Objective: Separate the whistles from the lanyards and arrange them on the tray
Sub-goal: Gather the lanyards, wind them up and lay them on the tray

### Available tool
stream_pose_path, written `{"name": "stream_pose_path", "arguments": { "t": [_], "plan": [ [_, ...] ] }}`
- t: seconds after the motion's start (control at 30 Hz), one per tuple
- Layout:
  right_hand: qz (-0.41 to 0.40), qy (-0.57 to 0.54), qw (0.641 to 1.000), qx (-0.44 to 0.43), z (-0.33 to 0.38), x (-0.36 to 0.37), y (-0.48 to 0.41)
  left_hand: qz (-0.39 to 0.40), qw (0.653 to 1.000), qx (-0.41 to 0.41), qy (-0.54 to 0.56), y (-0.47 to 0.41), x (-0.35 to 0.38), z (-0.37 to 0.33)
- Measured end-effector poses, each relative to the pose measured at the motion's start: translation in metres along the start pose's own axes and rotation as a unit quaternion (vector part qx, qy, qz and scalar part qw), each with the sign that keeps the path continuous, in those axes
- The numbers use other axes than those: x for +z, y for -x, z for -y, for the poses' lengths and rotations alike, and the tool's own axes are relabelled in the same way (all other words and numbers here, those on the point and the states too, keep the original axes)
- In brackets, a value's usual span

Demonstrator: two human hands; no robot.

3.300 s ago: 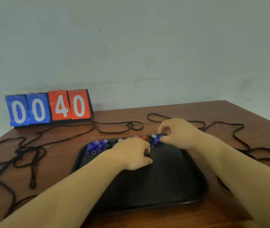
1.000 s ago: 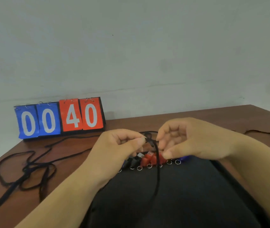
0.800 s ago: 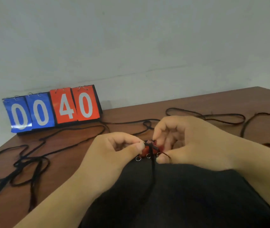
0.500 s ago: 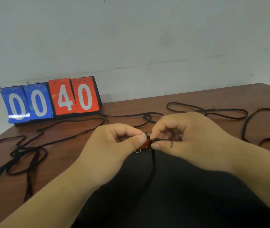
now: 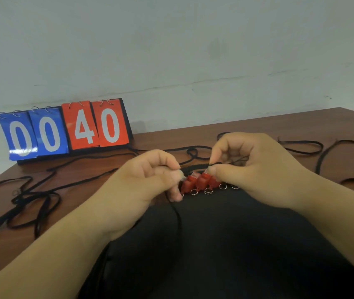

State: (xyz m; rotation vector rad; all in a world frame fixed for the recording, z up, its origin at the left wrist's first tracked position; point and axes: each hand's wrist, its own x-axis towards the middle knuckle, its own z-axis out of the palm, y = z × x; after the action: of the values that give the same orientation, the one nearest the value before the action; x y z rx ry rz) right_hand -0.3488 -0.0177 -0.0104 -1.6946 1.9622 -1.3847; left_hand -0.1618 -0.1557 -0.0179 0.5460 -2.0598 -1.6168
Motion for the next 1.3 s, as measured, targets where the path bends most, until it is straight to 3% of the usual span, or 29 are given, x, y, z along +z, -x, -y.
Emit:
{"name": "stream_pose_path", "arguments": {
  "t": [0.17, 0.3, 0.47, 0.87, 1.1, 1.3],
  "plan": [
    [-0.008, 0.048, 0.997, 0.056, -0.006, -0.005, -0.005, -0.045, 0.993, 0.018, 0.107, -0.005, -0.018, -0.004],
    [0.04, 0.022, 0.995, 0.085, -0.003, -0.004, -0.004, -0.032, 0.986, 0.028, 0.164, -0.005, -0.017, -0.008],
    [0.085, 0.067, 0.988, 0.107, -0.003, -0.004, -0.004, -0.024, 0.986, 0.03, 0.161, -0.013, -0.015, -0.034],
    [0.103, -0.174, 0.965, 0.169, -0.007, -0.015, -0.003, -0.099, 0.955, 0.036, 0.278, -0.057, 0.035, -0.087],
    [0.064, -0.182, 0.97, 0.149, -0.013, -0.023, -0.005, -0.152, 0.92, 0.013, 0.361, -0.069, 0.046, -0.101],
    [0.083, -0.26, 0.948, 0.161, -0.014, -0.024, -0.005, -0.17, 0.904, 0.026, 0.391, -0.073, 0.055, -0.111]
  ]
}}
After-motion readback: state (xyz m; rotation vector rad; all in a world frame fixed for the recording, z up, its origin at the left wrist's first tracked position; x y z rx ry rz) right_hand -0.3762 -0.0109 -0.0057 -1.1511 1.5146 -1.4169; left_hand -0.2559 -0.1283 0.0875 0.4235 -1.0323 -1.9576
